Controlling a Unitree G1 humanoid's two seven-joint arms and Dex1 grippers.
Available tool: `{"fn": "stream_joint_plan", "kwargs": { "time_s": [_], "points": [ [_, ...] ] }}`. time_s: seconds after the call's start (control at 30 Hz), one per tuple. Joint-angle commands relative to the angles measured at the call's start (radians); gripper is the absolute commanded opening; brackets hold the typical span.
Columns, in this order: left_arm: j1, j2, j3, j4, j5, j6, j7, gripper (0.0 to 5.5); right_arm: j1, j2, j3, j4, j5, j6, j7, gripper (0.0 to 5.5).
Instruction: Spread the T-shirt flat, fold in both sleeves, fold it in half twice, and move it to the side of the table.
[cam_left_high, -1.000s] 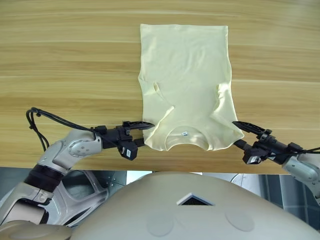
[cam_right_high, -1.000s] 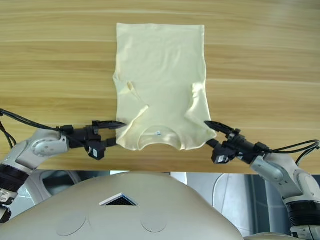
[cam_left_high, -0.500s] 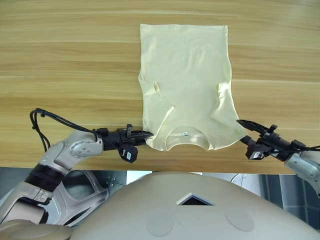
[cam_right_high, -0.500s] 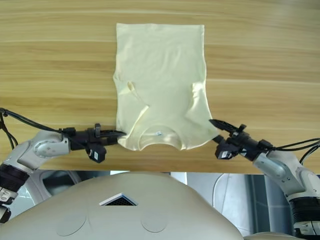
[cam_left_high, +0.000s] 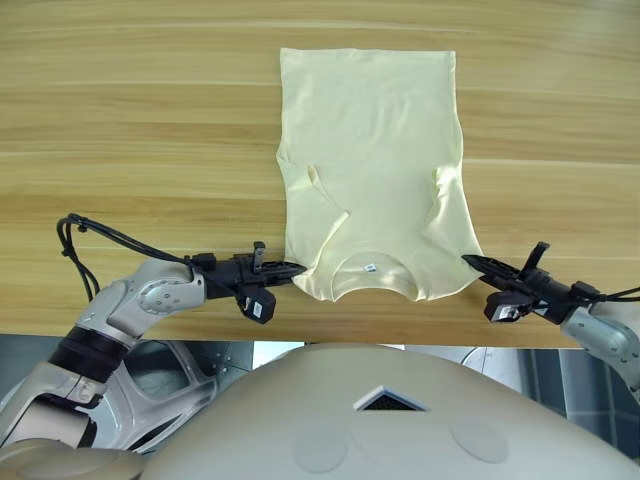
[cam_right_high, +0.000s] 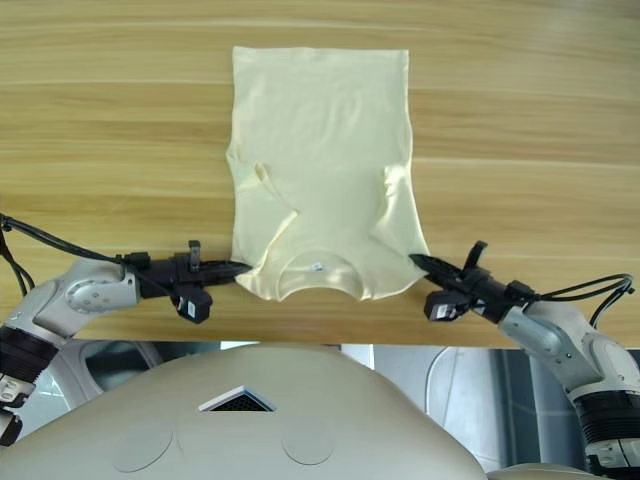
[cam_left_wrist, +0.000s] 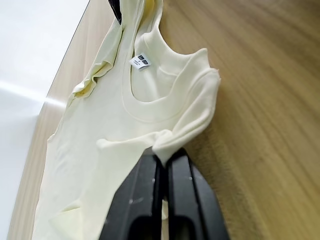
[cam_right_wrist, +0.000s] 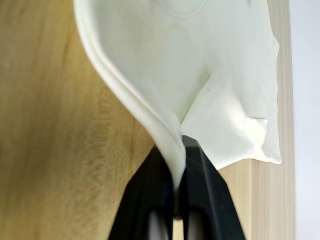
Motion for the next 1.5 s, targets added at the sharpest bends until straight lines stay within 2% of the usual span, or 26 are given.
{"fn": "stream_joint_plan", "kwargs": {
  "time_s": [0.03,0.3,0.5,0.67,0.83,0.93,1.03,1.27,1.5],
  "points": [
    [0.039,-0.013,0.002,0.06,0.039,0.037,0.018,0.0,0.02,0.002,0.004,-0.022,-0.019,0.021,0.011,0.03],
    [0.197,0.025,0.085,-0.028,-0.051,0.013,0.074,0.0,0.145,0.004,-0.032,-0.121,0.092,-0.006,0.014,0.03],
    [0.426,0.072,0.166,-0.202,-0.141,0.046,0.087,0.0,0.336,0.013,-0.146,-0.278,0.238,0.003,0.05,0.03],
    [0.431,0.05,0.232,-0.253,-0.246,0.054,0.095,0.0,0.328,0.02,-0.172,-0.331,0.338,0.032,0.103,0.03],
    [0.159,-0.115,0.247,-0.126,-0.333,0.13,0.128,0.0,0.117,0.047,-0.092,-0.328,0.47,0.115,0.179,0.03],
    [-0.011,-0.247,0.209,0.033,-0.307,0.174,0.15,0.0,-0.131,0.136,-0.012,-0.249,0.541,0.199,0.213,0.03],
    [-0.119,-0.329,0.206,0.147,-0.272,0.206,0.178,0.0,-0.307,0.223,0.033,-0.138,0.562,0.254,0.231,0.03],
    [-0.331,-0.433,0.221,0.402,-0.204,0.22,0.26,0.0,-0.644,0.401,0.073,0.19,0.487,0.335,0.173,0.03],
    [-0.509,-0.502,0.252,0.61,-0.204,0.19,0.325,0.0,-0.901,0.494,0.098,0.563,0.368,0.343,0.061,0.03]
  ]
}}
